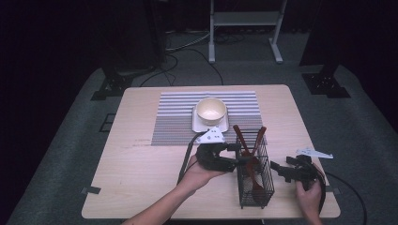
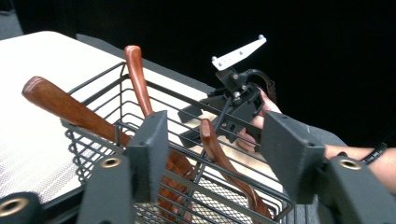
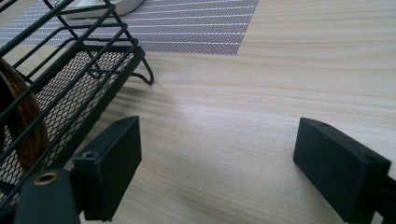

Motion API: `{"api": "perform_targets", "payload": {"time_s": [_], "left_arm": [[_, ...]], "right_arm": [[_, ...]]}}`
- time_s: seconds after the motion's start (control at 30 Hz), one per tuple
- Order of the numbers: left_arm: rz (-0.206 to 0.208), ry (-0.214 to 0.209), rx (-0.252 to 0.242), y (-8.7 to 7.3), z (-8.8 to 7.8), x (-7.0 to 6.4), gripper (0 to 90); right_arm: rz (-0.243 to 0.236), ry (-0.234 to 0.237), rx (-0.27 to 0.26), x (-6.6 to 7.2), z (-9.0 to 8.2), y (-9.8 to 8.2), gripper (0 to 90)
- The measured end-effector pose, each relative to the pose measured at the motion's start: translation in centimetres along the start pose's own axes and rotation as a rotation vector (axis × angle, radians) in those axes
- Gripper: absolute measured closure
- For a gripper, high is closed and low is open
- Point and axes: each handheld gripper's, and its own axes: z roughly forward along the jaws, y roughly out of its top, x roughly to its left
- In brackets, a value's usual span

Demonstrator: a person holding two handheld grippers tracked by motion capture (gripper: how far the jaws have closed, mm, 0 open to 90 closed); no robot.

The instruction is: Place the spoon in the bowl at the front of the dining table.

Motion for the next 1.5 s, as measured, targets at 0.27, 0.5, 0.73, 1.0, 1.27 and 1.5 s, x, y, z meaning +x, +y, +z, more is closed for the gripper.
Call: {"api": "perform_targets", "payload": {"time_s": [0.27,0.5,0.73,1.0,1.27,1.5], "left_arm": [[0.007,0.001,0.012,0.1,0.4,0.0,53.5],[0.000,0.002,0.016,0.1,0.5,0.2,65.2],[0.008,-0.032,0.007,0.3,0.4,-0.2,79.4],[-0.079,-0.103,-0.031,0.4,0.1,-0.1,83.8],[-0.194,-0.131,-0.091,0.3,-0.8,0.9,84.1],[-0.202,-0.129,-0.118,0.9,-1.7,1.0,84.0]], "right_arm": [[0.000,0.001,0.000,0.0,0.0,0.0,14.1],[0.000,0.002,0.000,0.0,0.0,0.0,14.1],[0.001,0.004,-0.001,0.0,0.0,0.0,14.1],[0.001,0.005,-0.001,0.0,0.0,0.0,14.1],[0.001,0.006,-0.001,-0.1,0.0,0.0,14.1],[0.001,0.006,-0.001,-0.1,0.0,0.0,14.1]]}}
